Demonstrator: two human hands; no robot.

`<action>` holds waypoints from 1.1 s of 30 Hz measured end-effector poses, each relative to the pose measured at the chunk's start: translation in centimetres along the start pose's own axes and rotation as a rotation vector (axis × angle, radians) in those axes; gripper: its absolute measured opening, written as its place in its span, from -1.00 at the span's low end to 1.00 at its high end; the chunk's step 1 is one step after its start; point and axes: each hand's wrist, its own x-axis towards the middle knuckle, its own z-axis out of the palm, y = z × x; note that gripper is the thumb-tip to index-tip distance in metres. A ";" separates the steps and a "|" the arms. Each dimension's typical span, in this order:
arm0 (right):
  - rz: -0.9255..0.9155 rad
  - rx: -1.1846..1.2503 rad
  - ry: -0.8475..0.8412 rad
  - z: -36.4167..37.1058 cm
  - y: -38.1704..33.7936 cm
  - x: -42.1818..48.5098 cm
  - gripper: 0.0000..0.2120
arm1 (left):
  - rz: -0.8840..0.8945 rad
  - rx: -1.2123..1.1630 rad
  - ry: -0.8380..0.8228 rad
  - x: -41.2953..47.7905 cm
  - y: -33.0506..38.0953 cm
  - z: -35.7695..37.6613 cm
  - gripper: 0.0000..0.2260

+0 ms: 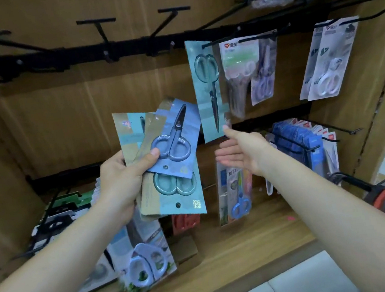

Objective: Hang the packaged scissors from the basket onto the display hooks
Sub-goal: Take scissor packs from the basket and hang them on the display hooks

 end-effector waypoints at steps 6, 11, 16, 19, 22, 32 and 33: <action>-0.165 -0.367 -0.385 2.6 1.2 -5.0 -0.63 | 0.018 -0.069 0.069 -0.8 -1.1 0.6 -0.78; -0.329 -0.380 -0.309 3.4 1.3 -6.5 -0.67 | 0.029 -0.091 0.060 -1.4 -0.1 1.1 -0.76; -0.335 -0.262 -0.346 5.1 1.8 -6.3 -0.60 | 0.000 -0.153 0.061 -1.7 1.4 0.8 -0.74; -0.326 -0.153 -0.456 6.3 1.4 -6.6 -0.60 | -0.034 -0.188 0.022 -1.8 1.9 0.5 -0.74; -0.324 -0.118 -0.541 5.7 0.7 -6.6 -0.62 | -0.060 -0.115 -0.087 -2.1 1.9 0.5 -0.70; -0.335 -0.346 -0.667 -2.8 -2.5 -5.3 -0.47 | 0.251 0.797 -0.202 -1.4 6.7 -1.0 -0.61; -0.339 -0.384 -0.671 -3.3 -2.6 -5.4 -0.46 | 0.467 0.852 -0.250 -1.0 6.8 -0.5 -0.71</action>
